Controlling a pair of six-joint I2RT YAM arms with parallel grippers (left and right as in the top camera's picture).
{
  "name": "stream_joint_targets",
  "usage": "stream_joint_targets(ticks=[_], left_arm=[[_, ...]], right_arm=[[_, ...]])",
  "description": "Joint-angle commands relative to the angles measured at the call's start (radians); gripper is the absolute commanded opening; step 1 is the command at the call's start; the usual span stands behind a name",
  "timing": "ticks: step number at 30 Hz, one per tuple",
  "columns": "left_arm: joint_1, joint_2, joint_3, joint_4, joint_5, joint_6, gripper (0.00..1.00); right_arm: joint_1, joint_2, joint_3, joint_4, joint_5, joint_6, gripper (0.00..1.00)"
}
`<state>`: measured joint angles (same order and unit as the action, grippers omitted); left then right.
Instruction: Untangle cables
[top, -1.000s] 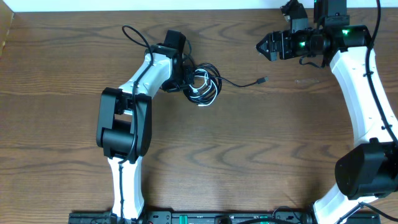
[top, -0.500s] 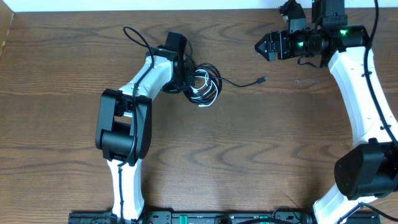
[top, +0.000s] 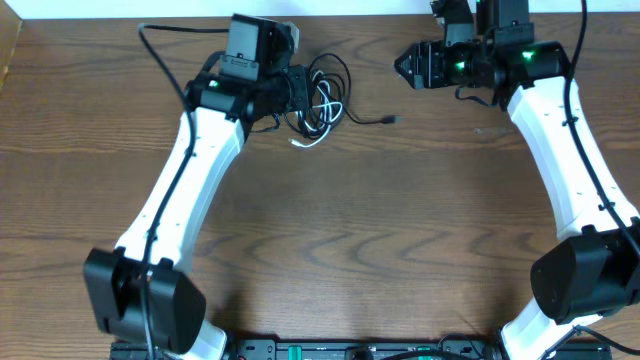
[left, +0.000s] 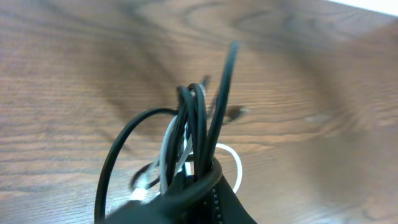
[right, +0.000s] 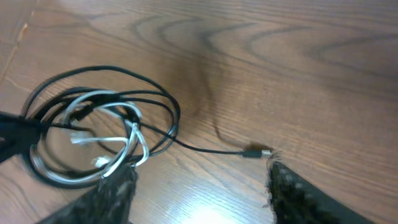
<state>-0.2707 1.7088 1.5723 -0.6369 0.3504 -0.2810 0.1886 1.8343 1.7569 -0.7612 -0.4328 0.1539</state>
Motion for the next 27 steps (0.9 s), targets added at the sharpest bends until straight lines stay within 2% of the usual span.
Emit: stream_joint_targets(ticks=[1, 9, 20, 23, 27], left_arm=[[-0.001, -0.007, 0.012, 0.008, 0.066, 0.008, 0.07], [-0.001, -0.011, 0.012, 0.045, 0.072, -0.047, 0.07], [-0.001, -0.011, 0.012, 0.045, 0.069, -0.047, 0.08], [-0.001, -0.011, 0.012, 0.045, 0.068, -0.047, 0.07], [-0.001, -0.010, 0.012, 0.044, 0.069, -0.047, 0.07]], right_arm=[[0.024, 0.000, 0.013, 0.013, 0.012, 0.114, 0.58], [0.085, 0.001, 0.013, 0.005, 0.012, 0.226, 0.42], [0.159, 0.034, 0.006, -0.047, 0.011, 0.404, 0.41], [0.178, 0.074, 0.006, -0.051, -0.007, 0.443, 0.34], [0.206, 0.133, 0.006, -0.019, -0.034, 0.482, 0.32]])
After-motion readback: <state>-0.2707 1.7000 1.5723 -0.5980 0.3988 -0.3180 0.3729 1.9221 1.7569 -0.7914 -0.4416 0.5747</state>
